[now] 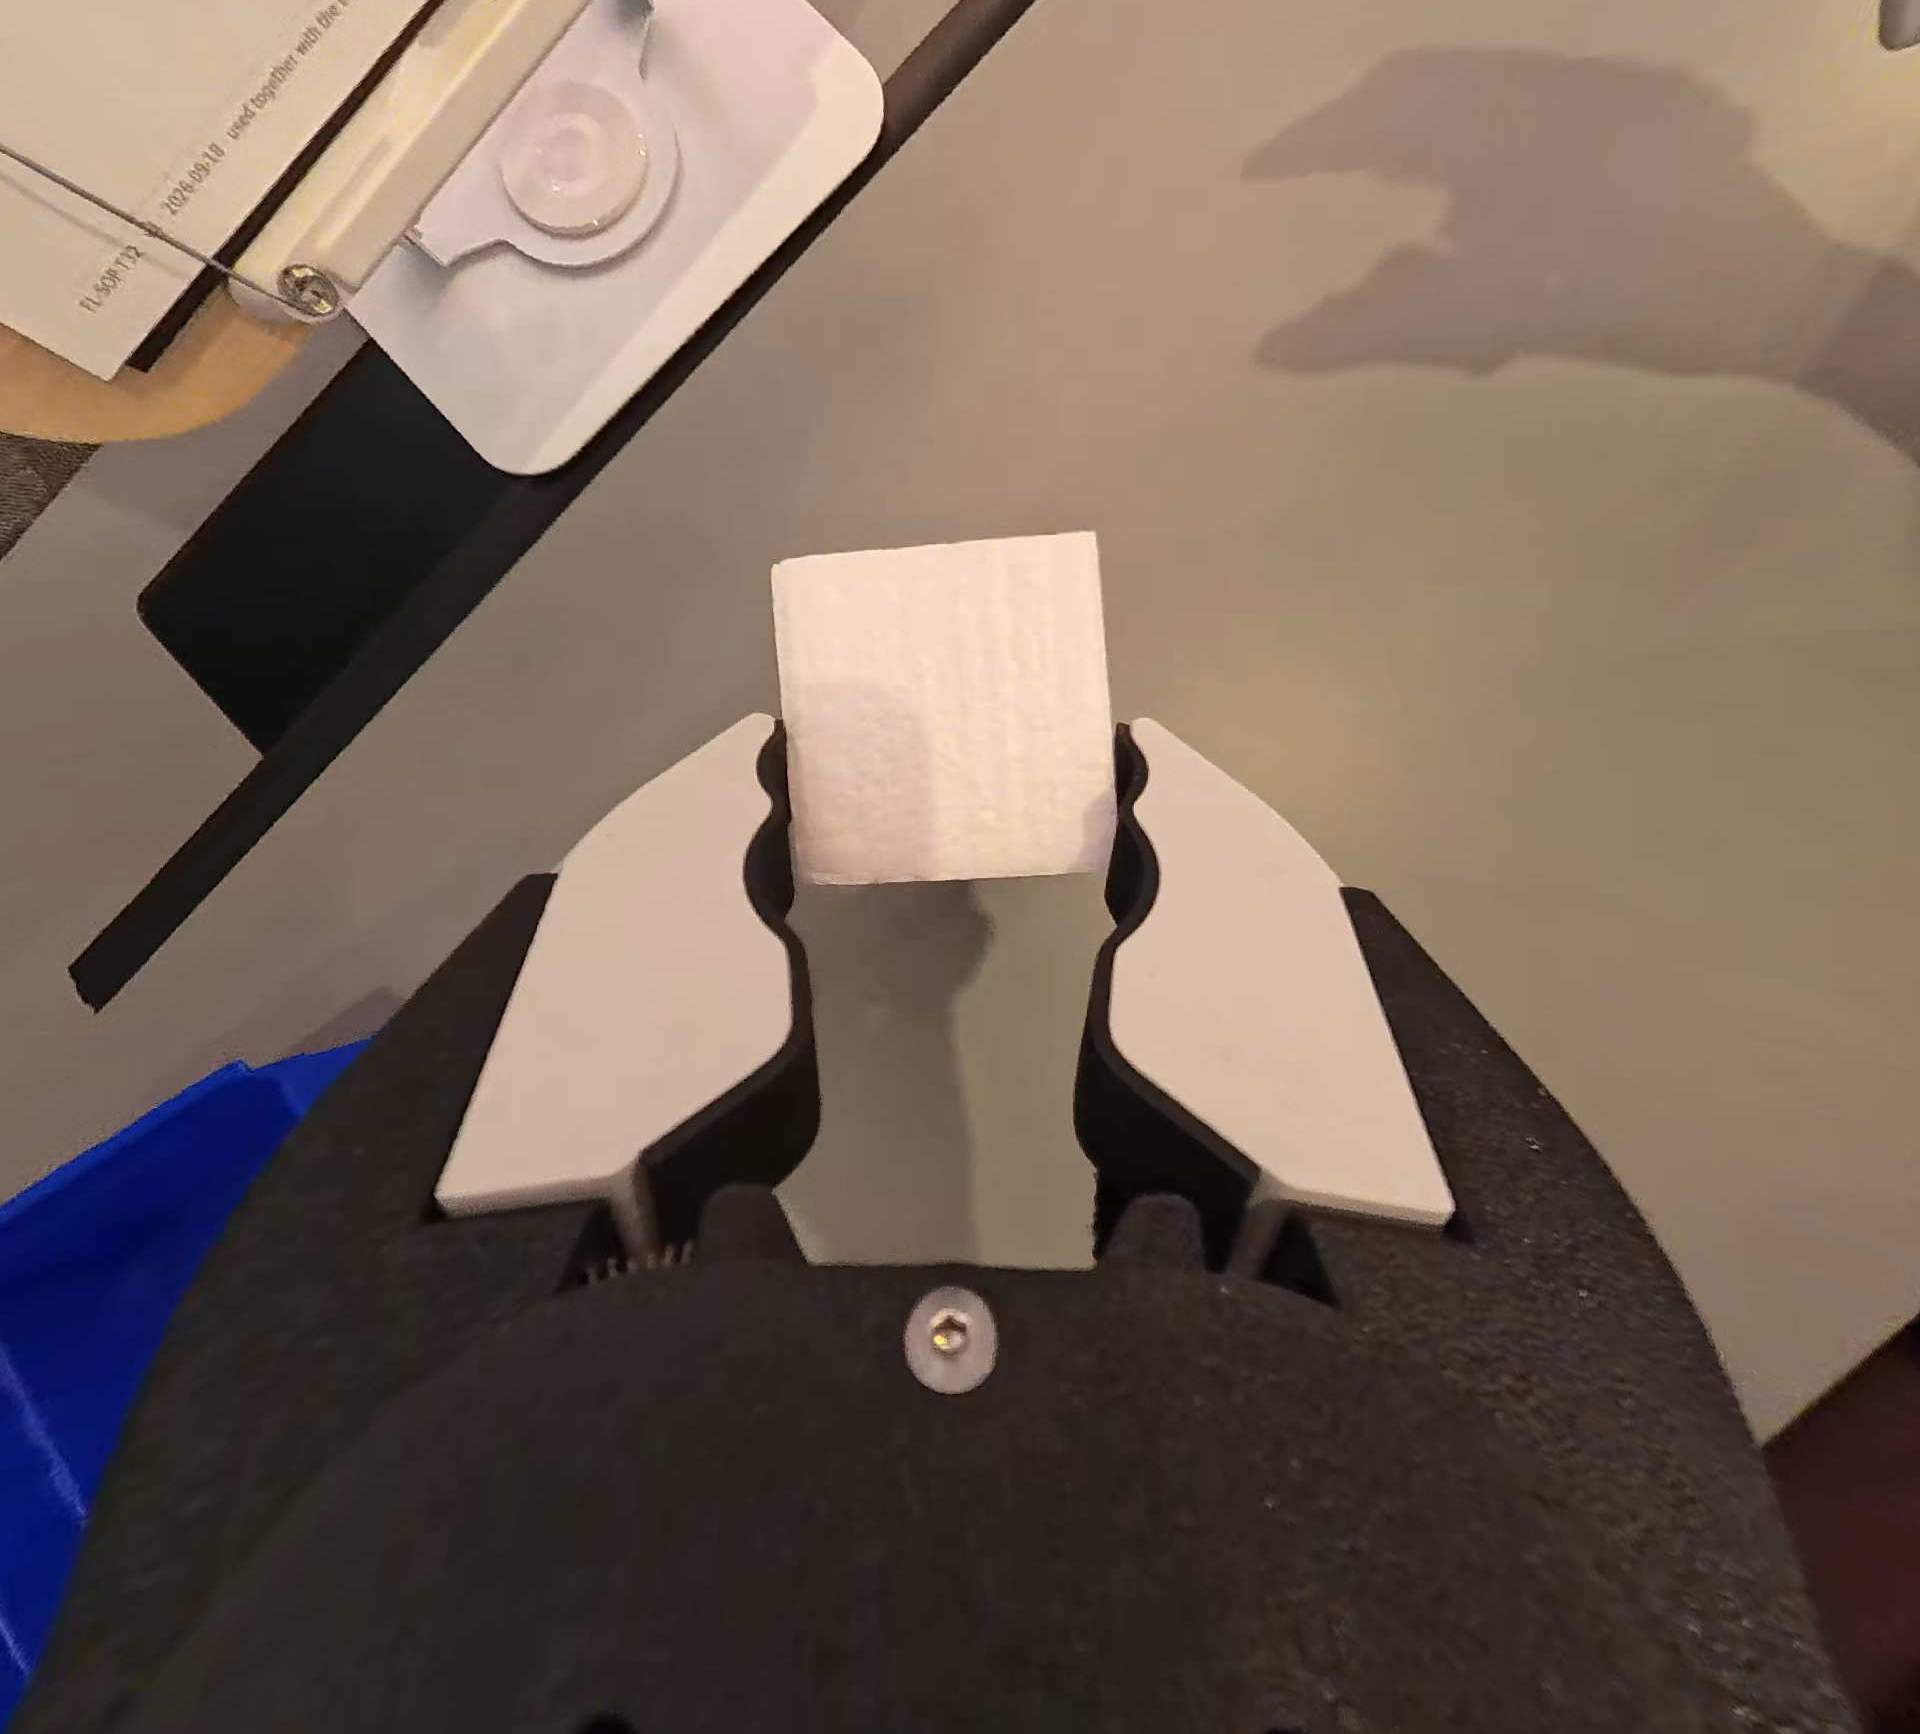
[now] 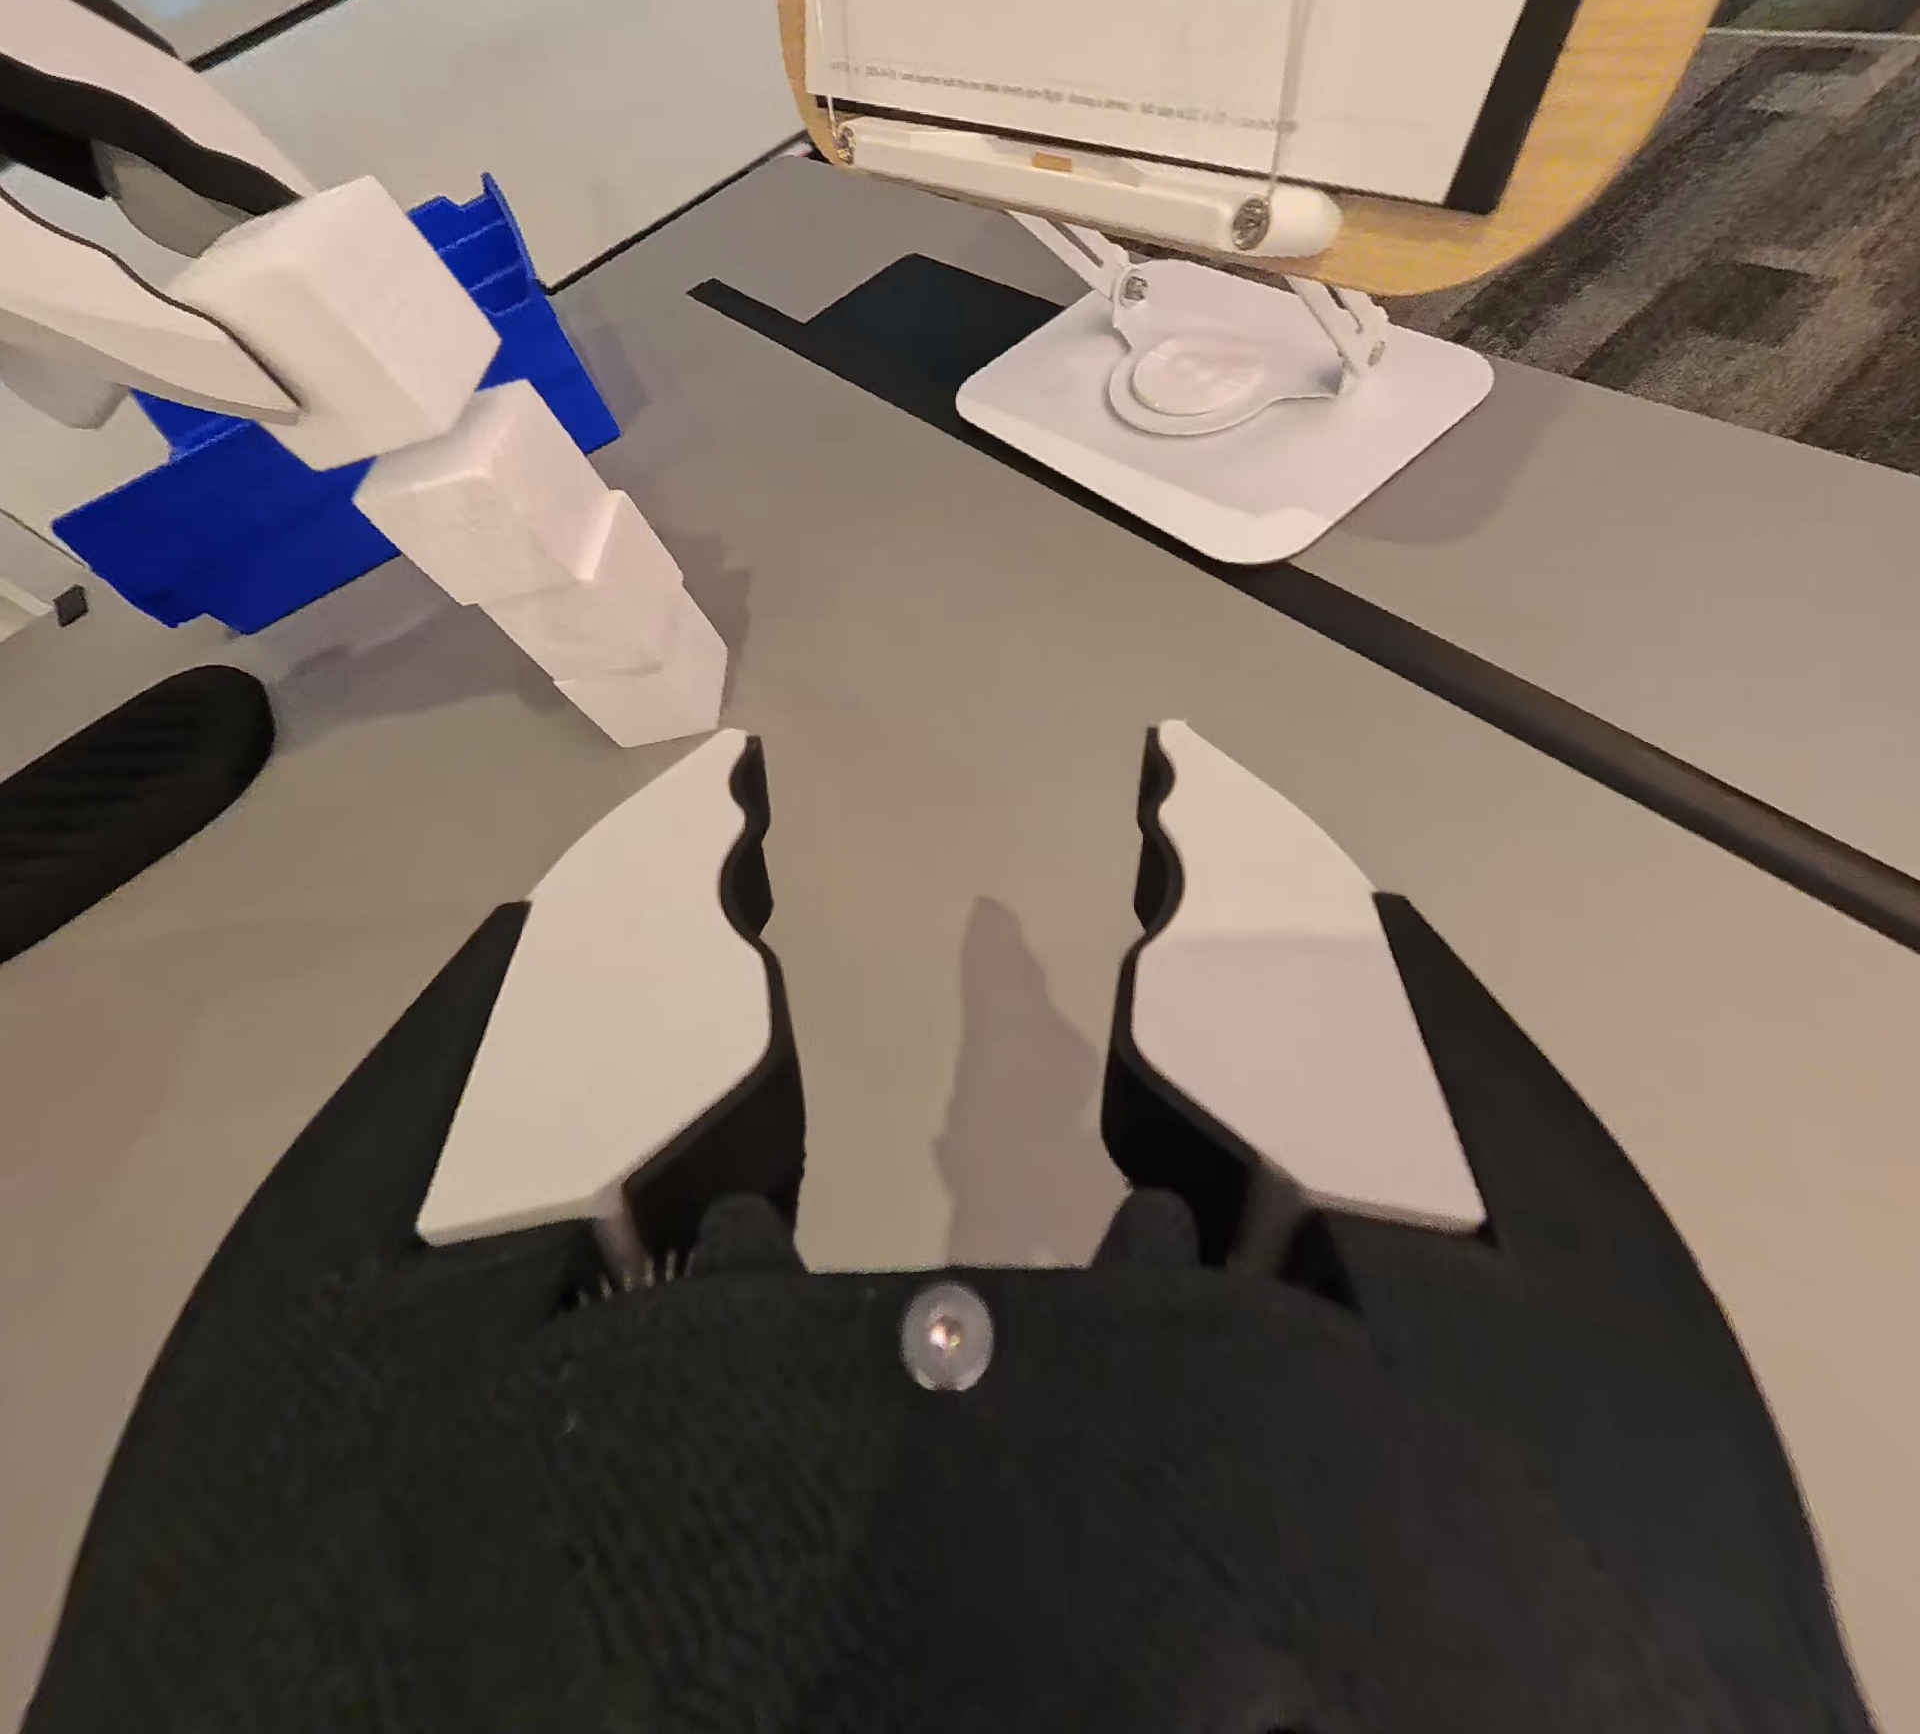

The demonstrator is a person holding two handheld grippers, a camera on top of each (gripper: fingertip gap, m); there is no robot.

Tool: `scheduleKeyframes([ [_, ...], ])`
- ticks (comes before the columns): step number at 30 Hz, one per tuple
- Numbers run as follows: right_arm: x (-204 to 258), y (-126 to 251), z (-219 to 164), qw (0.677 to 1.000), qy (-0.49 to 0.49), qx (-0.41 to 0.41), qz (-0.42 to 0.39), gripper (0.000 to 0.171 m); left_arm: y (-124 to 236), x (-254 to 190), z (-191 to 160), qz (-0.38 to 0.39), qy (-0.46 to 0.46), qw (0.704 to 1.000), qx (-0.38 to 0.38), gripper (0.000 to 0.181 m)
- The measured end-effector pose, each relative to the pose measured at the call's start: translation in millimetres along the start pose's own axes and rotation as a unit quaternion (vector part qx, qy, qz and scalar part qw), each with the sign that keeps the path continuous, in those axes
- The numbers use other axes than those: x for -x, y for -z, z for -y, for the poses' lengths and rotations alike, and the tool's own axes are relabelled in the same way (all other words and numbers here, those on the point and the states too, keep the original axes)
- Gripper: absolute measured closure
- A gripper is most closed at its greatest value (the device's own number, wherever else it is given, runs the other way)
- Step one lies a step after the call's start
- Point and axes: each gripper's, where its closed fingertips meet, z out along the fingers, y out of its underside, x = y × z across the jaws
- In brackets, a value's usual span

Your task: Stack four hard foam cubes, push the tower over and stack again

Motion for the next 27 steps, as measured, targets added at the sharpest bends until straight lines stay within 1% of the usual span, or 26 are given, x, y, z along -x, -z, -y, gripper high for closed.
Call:
scheduleKeyframes([
  [5, 3.1, -0.8, -0.3, 1.000, 0.016, 0.008, 0.001, 0.103, -10.0, 0.4, -6.1, 0.000, -0.003, 1.000, 0.018, 0.122],
  [10, 3.8, -1.0, -1.5, 0.999, 0.027, 0.018, -0.003, 0.104, -10.6, -1.5, -7.9, -0.012, 0.001, 1.000, 0.017, 0.120],
  [11, 3.2, -1.0, -1.9, 0.999, 0.026, 0.019, -0.003, 0.104, -12.1, -2.5, -9.7, -0.015, 0.000, 1.000, 0.023, 0.103],
  [12, 2.6, -0.7, -2.1, 0.999, 0.026, 0.019, -0.003, 0.104, -13.2, -1.2, -10.8, -0.012, 0.001, 1.000, 0.025, 0.090],
  [13, 1.9, -0.1, -2.4, 0.999, 0.025, 0.019, -0.003, 0.104, -12.3, -0.7, -9.5, -0.012, 0.001, 1.000, 0.016, 0.084],
  [15, 0.4, 1.9, -2.6, 1.000, 0.026, 0.018, -0.002, 0.104, -2.6, -0.8, -1.5, -0.021, 0.011, 0.999, -0.029, 0.083],
  [17, -1.8, 4.7, -3.7, 1.000, 0.026, 0.018, -0.004, 0.104, 15.7, 1.4, 0.4, -0.025, 0.033, 0.996, -0.081, 0.084],
  [19, -5.2, 7.3, -4.6, 1.000, 0.022, 0.014, -0.007, 0.104, 31.6, 11.9, -12.6, 0.001, 0.056, 0.991, -0.124, 0.095],
  [21, -8.1, 9.4, -5.2, 1.000, 0.021, 0.010, -0.007, 0.104, 33.4, 27.3, -41.7, 0.044, 0.079, 0.986, -0.141, 0.102],
  [22, -9.5, 10.4, -5.6, 1.000, 0.022, 0.011, -0.007, 0.104, 28.1, 35.5, -58.2, 0.065, 0.093, 0.983, -0.144, 0.117],
  [23, -11.2, 11.6, -6.0, 1.000, 0.025, 0.014, -0.009, 0.104, 18.5, 41.2, -74.5, 0.076, 0.104, 0.981, -0.144, 0.141],
  [24, -13.6, 13.3, -6.0, 0.999, 0.029, 0.016, -0.015, 0.104, 5.4, 42.1, -88.6, 0.068, 0.107, 0.982, -0.138, 0.179],
  [27, -22.3, 21.4, -5.6, 0.998, 0.046, 0.024, -0.038, 0.104, -38.9, 59.3, -120.7, 0.072, 0.144, 0.983, -0.094, 0.181],
])
